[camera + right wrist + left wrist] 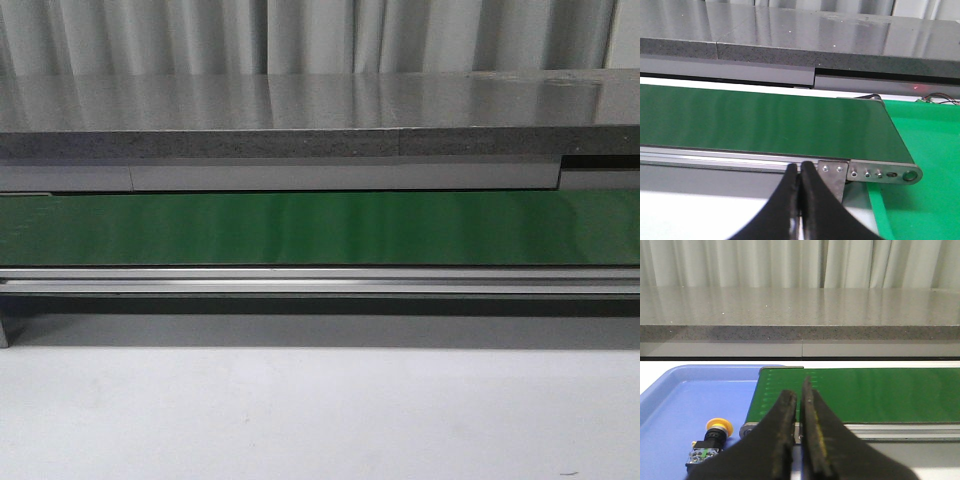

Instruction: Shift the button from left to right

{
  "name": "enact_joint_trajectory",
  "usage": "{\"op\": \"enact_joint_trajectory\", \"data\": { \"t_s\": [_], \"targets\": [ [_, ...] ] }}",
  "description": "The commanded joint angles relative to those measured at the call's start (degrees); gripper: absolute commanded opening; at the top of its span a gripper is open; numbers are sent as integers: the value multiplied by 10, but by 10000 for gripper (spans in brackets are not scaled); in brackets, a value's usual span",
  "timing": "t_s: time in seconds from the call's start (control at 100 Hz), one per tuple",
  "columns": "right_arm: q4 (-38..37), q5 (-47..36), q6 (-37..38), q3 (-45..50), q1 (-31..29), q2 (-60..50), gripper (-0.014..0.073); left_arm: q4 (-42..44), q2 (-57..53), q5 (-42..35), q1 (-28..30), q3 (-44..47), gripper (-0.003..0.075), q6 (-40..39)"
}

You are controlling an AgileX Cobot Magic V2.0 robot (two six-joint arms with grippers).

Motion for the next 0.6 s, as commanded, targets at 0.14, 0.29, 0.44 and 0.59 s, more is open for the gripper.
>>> {"op": "enact_joint_trajectory", "data": {
  "t_s": [0.14,0.29,0.44,0.59],
  "targets": [
    [-6,-48,-2,0,1,-10,-68,1,-19,-41,1,23,5,-6],
    [-6,-48,-2,0,1,-10,-68,1,-19,-42,1,23,5,-6],
    [-6,-48,-2,0,1,-10,-68,-17,-19,-42,1,20,5,-6],
    [-6,-48,-2,0,1,-10,-68,-64,-14,-20,1,-1,5,-6]
  ]
}}
